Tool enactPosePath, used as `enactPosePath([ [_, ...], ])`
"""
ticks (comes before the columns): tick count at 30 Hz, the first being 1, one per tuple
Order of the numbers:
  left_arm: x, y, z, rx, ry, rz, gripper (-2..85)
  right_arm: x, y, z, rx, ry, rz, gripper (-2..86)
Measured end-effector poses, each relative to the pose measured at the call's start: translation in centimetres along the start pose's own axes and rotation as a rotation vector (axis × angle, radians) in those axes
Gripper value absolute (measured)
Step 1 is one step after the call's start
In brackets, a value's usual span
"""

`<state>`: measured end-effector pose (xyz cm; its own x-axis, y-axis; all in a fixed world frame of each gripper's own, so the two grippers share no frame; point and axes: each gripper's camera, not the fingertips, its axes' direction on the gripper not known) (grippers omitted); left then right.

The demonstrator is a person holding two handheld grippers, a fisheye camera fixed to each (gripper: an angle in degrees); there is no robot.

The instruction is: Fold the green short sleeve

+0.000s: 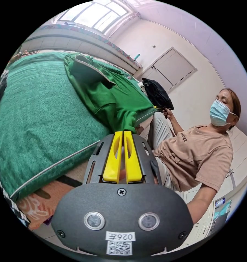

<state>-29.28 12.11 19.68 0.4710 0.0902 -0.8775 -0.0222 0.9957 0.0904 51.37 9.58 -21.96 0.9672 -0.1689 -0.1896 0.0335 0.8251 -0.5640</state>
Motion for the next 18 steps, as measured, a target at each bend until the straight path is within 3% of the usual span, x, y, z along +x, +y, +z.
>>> enactPosePath([
  [6,1.8,0.7,-5.2,0.131,-0.213,-0.038,0.1,-3.2,0.3,-0.7,0.045,0.136,-0.012,-0.5],
  [10,4.4,-6.5,-5.1,0.279,-0.348,0.062,13.7,-8.9,-2.0,-0.1,0.127,0.097,-0.137,-1.0],
  [13,4.8,-13.7,-1.0,0.155,-0.406,0.126,19.0,-14.2,-4.8,2.3,0.113,0.068,-0.265,-0.9],
  [16,2.1,-20.3,3.2,-0.016,-0.517,0.044,26.1,-19.7,-8.2,5.9,0.048,0.059,-0.399,-0.9],
  [18,-0.9,-23.0,4.3,-0.051,-0.504,-0.049,25.8,-22.5,-10.2,8.3,0.001,0.072,-0.461,-0.9],
])
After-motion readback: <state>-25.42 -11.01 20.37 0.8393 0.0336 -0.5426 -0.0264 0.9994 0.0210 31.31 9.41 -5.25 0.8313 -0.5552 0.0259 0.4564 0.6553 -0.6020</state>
